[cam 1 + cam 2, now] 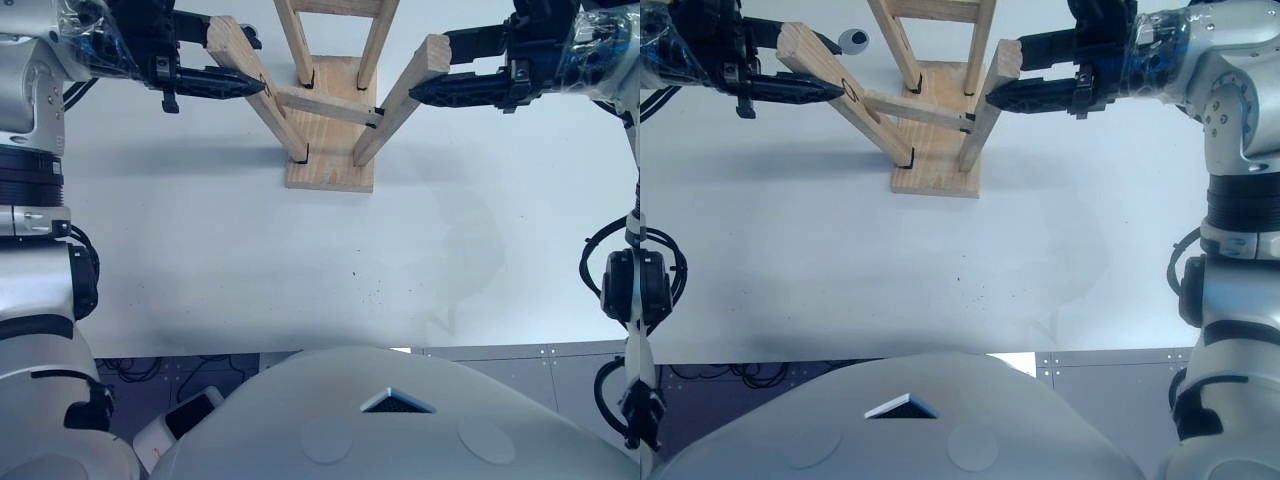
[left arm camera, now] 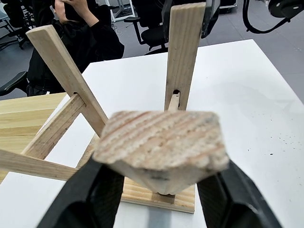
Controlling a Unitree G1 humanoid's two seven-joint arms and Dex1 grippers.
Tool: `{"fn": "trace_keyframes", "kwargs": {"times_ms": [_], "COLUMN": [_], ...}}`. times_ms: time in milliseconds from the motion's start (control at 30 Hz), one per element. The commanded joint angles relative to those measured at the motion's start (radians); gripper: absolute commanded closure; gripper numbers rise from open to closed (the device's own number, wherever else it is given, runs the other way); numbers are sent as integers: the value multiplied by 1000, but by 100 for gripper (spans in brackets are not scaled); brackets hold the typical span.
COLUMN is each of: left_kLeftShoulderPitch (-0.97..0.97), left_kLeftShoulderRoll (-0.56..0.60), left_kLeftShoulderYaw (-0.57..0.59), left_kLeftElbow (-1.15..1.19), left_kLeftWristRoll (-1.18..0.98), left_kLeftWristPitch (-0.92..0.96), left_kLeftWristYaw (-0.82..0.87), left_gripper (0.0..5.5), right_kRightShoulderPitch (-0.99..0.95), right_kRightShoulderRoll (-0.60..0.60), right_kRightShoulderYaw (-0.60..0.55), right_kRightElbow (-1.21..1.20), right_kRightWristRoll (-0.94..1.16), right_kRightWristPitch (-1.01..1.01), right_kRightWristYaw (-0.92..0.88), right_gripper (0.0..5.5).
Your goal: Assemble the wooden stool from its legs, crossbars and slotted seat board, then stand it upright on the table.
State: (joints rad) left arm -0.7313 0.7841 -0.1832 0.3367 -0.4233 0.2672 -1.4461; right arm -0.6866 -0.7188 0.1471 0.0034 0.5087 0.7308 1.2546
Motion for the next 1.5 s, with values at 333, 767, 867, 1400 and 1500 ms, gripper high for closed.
{"fn": "trace_keyframes", "kwargs": {"times_ms": [333,767,867,1400,1500], "left_kLeftShoulderPitch": [-35,-41,-22,-54,-52], "left_kLeftShoulderRoll": [-42,-81,-96,-169,-171], "left_kLeftShoulderYaw": [-49,-19,-17,58,70], "left_kLeftElbow": [86,100,87,111,71], "left_kLeftWristRoll": [128,141,148,157,125], "left_kLeftWristPitch": [-2,8,19,114,161], "left_kLeftWristYaw": [55,81,101,210,200], "left_gripper": [349,349,349,343,341], "right_kRightShoulderPitch": [25,-66,-120,-299,-358], "right_kRightShoulderRoll": [22,16,59,132,166], "right_kRightShoulderYaw": [120,315,319,135,110], "right_kRightElbow": [-10,123,216,299,397], "right_kRightWristRoll": [-49,-340,-376,-231,-217], "right_kRightWristPitch": [-21,-291,-377,-312,-227], "right_kRightWristYaw": [51,88,55,189,219], "right_gripper": [336,344,344,343,307]}}
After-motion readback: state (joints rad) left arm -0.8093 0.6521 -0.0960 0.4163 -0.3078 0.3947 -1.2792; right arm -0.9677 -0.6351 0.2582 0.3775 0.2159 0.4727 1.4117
